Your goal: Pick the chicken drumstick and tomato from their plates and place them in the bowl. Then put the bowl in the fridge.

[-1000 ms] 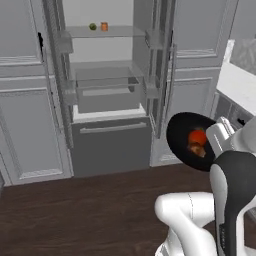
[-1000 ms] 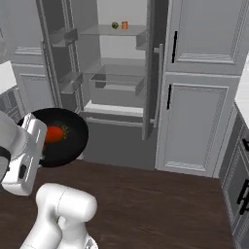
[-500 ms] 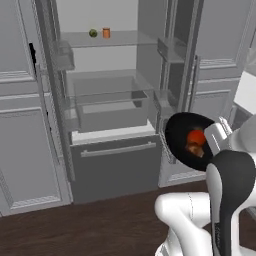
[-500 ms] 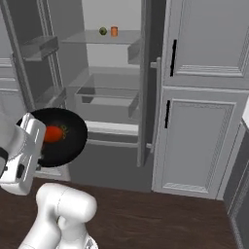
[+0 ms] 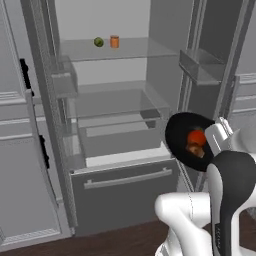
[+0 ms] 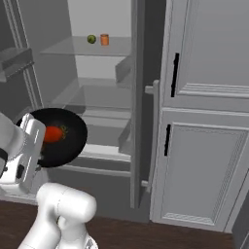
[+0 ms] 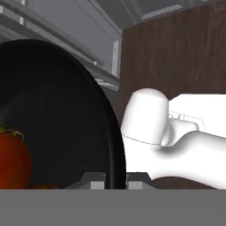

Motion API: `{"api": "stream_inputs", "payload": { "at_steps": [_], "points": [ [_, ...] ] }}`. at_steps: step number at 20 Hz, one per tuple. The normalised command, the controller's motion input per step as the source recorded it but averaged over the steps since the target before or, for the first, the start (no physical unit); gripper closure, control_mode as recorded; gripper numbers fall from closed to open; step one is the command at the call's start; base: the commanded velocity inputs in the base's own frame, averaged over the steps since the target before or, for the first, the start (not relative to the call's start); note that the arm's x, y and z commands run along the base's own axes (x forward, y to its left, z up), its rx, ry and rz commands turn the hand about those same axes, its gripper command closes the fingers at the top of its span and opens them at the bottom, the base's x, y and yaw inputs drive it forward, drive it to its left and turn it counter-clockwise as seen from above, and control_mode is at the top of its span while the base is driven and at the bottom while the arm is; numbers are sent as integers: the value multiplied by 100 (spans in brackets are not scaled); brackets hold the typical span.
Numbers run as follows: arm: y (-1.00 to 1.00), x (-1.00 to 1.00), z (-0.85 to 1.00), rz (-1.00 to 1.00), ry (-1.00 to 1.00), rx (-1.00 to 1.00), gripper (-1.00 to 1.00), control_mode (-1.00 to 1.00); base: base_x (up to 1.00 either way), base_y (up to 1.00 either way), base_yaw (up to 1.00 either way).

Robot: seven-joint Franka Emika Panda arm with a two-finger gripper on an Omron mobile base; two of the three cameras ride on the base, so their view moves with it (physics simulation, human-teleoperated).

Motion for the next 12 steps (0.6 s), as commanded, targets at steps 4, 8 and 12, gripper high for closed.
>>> {"api": "stream_inputs", "payload": {
  "at_steps": [4, 8, 12],
  "points": [
    [0, 0, 0, 0, 0, 0, 100, 100, 100, 25, 0],
    [0, 0, 0, 0, 0, 0, 100, 100, 74, 52, 0],
    [0, 0, 0, 0, 0, 0, 100, 100, 67, 21, 0]
  ]
}}
